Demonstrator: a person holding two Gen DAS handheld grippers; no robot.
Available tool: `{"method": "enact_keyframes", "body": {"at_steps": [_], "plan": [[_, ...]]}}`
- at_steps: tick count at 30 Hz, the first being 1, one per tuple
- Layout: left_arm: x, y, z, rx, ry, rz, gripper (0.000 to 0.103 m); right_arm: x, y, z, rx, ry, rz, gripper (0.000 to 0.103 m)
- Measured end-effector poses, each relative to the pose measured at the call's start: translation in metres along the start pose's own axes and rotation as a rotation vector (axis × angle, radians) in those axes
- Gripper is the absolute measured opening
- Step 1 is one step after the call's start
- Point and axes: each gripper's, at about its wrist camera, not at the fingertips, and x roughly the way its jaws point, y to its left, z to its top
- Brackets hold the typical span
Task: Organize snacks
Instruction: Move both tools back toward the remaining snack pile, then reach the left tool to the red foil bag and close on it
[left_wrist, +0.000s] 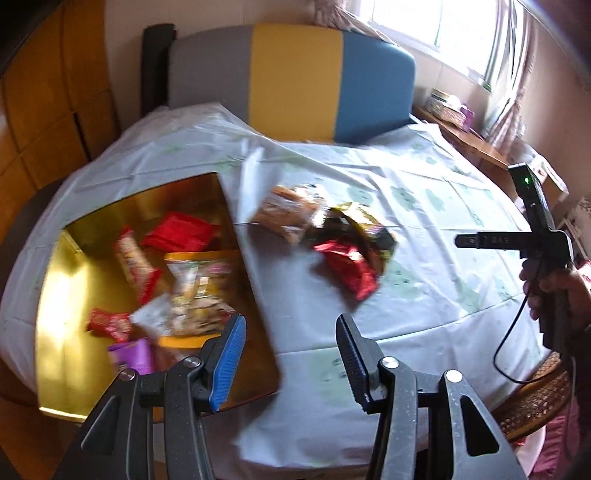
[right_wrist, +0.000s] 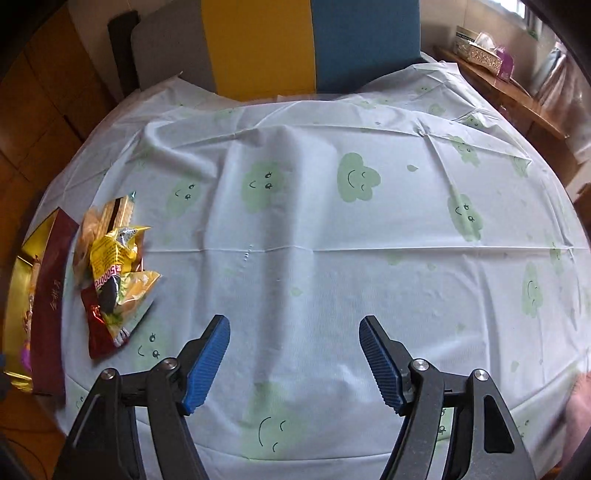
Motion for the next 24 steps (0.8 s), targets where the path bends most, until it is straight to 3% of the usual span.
{"method": "enact_keyframes", "body": {"at_steps": [6, 10, 16, 24], "plan": [[0.029, -0.032, 0.023, 0.019, 0.062, -0.044, 0.052, -0.011, 0.013, 0.001, -0.029, -0.045, 0.022, 0.077], [0.060, -0.042, 0.041, -0.032, 0.126, -0.071, 0.051, -0.020, 0.013, 0.002, -0.027, -0.071, 0.042, 0.078], [0.103, -0.042, 0.052, -0.127, 0.200, -0.049, 0.051, -0.027, 0.015, 0.003, -0.030, -0.089, 0.071, 0.078], [0.139, -0.044, 0.054, -0.169, 0.228, -0.034, 0.051, -0.033, 0.018, 0.004, -0.045, -0.110, 0.089, 0.079]]}}
